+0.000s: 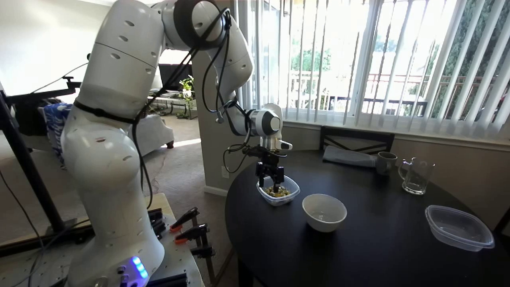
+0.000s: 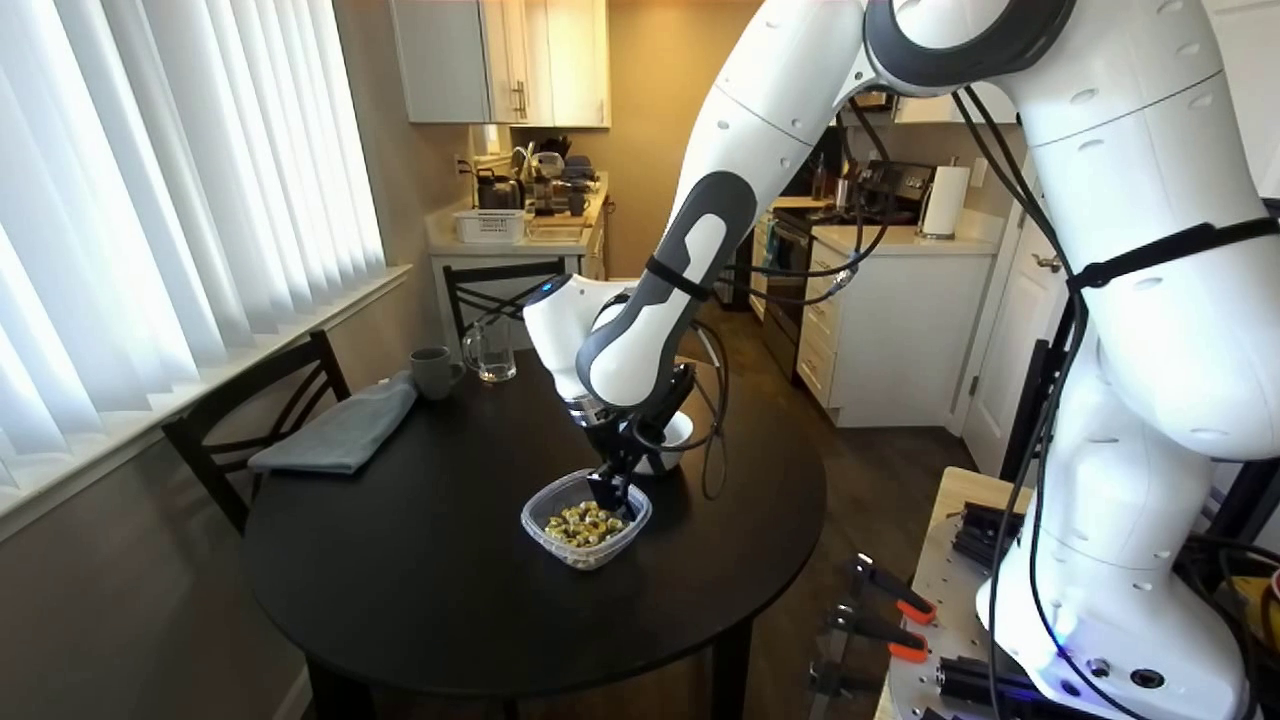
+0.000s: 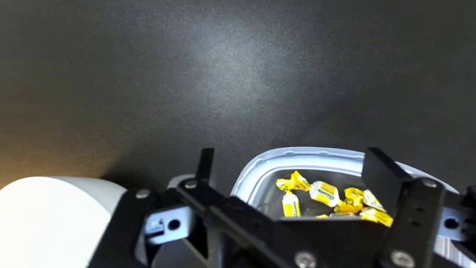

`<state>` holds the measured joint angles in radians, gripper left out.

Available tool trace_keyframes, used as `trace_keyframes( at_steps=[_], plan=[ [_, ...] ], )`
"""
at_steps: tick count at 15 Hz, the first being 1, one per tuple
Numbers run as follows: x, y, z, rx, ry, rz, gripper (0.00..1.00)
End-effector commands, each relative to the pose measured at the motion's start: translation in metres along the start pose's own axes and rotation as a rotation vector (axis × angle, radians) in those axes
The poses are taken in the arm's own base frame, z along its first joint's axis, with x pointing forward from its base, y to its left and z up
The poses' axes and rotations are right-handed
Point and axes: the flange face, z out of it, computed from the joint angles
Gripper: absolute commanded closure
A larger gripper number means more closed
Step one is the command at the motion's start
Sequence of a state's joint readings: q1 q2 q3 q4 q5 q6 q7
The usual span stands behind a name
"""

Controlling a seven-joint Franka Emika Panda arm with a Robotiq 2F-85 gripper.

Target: Pour the sweets from he left bowl to the right bowl

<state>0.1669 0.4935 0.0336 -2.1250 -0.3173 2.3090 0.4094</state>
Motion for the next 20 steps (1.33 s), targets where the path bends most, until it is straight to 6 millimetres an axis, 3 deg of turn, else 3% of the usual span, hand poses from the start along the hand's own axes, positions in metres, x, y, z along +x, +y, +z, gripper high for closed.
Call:
trace_keyframes(
  at_steps=[1,6,13,14,15,20],
  plan=[
    [0.019,-0.004,0.016,0.071,-0.020,-0.004,0.00],
    [0.041,0.011,0.034,0.123,0.058,0.044,0.00],
    [0.040,0.021,0.035,0.139,0.162,0.061,0.01],
    [0.041,0.022,0.036,0.136,0.164,0.057,0.25],
    [0.042,0.022,0.038,0.136,0.157,0.059,0.25],
    [0.040,0.026,0.041,0.137,0.154,0.062,0.57]
  ],
)
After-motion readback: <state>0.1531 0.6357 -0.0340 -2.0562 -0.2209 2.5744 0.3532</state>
